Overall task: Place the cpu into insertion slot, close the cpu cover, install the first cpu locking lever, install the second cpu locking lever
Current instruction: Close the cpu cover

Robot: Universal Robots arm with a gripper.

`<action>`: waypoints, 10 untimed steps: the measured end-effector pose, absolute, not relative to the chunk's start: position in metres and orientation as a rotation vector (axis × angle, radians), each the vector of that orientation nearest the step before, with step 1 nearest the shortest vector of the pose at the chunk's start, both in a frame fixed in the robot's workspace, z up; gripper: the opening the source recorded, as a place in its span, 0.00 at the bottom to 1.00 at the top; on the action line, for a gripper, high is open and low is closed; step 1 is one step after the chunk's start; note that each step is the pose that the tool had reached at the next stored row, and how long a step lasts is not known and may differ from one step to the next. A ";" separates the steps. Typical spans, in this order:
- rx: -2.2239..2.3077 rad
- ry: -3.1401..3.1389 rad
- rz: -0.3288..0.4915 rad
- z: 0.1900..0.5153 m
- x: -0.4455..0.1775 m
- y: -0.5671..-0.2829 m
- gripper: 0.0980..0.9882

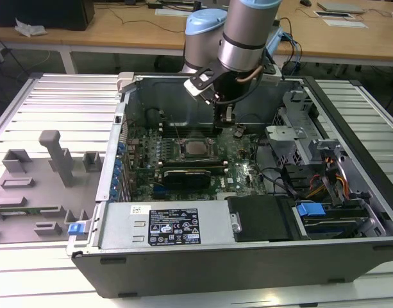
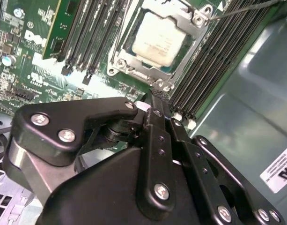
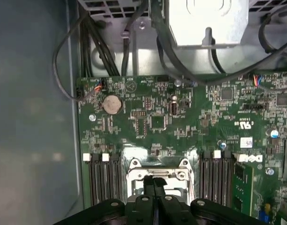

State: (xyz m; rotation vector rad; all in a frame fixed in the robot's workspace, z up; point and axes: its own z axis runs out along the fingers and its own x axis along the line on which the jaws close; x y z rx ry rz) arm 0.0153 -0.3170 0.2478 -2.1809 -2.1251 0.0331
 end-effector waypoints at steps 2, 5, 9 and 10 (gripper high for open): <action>-2.187 -2.132 0.027 0.247 0.010 -0.316 0.01; -2.202 -2.149 0.003 0.246 0.005 -0.316 0.01; -2.203 -2.182 -0.032 0.244 0.001 -0.316 0.01; -2.201 -2.188 -0.035 0.244 0.001 -0.316 0.01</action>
